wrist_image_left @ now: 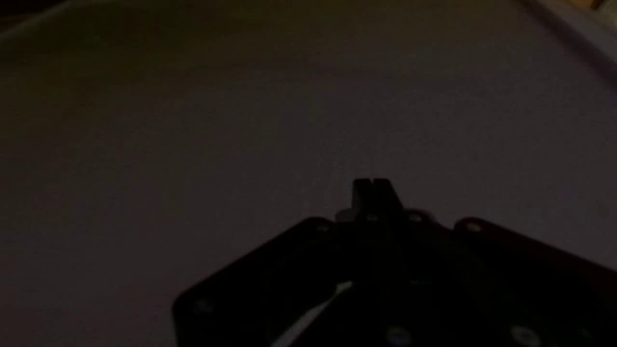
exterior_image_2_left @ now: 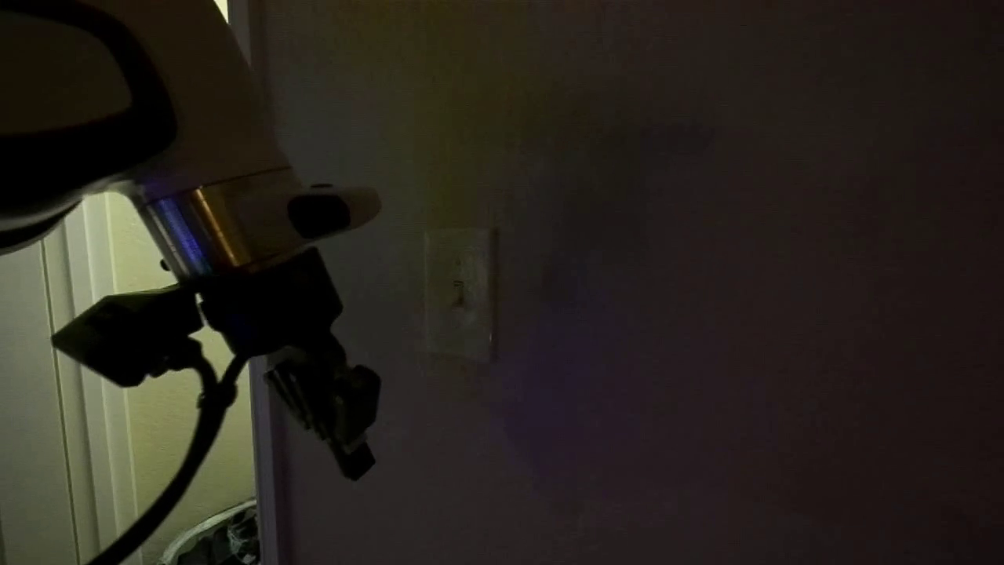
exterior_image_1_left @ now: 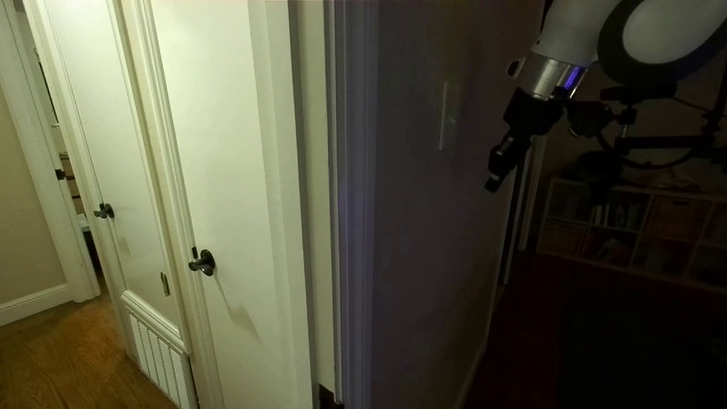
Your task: Flip the switch on the wall to turn off the light.
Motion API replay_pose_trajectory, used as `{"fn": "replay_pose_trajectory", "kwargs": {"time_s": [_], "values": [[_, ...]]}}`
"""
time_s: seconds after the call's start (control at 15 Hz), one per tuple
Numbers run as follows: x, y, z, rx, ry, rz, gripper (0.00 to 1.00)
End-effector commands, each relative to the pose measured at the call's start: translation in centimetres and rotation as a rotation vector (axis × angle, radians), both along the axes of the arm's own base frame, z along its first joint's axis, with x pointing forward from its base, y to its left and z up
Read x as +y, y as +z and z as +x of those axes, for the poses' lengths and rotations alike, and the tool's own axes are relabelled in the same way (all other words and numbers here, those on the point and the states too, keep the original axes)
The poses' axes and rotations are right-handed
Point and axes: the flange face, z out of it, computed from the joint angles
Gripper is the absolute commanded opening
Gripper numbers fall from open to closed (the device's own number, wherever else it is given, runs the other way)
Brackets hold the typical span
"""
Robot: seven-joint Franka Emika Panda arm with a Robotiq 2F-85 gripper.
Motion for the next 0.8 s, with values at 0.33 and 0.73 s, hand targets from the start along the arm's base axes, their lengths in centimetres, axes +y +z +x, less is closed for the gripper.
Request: {"fn": "replay_pose_trajectory", "kwargs": {"time_s": [0.33,0.73], "values": [[2.1,0.4,-6.1,0.255,0.021,0.014,0.38],[2.3,0.1,-5.2,0.26,0.011,0.012,0.45]]}}
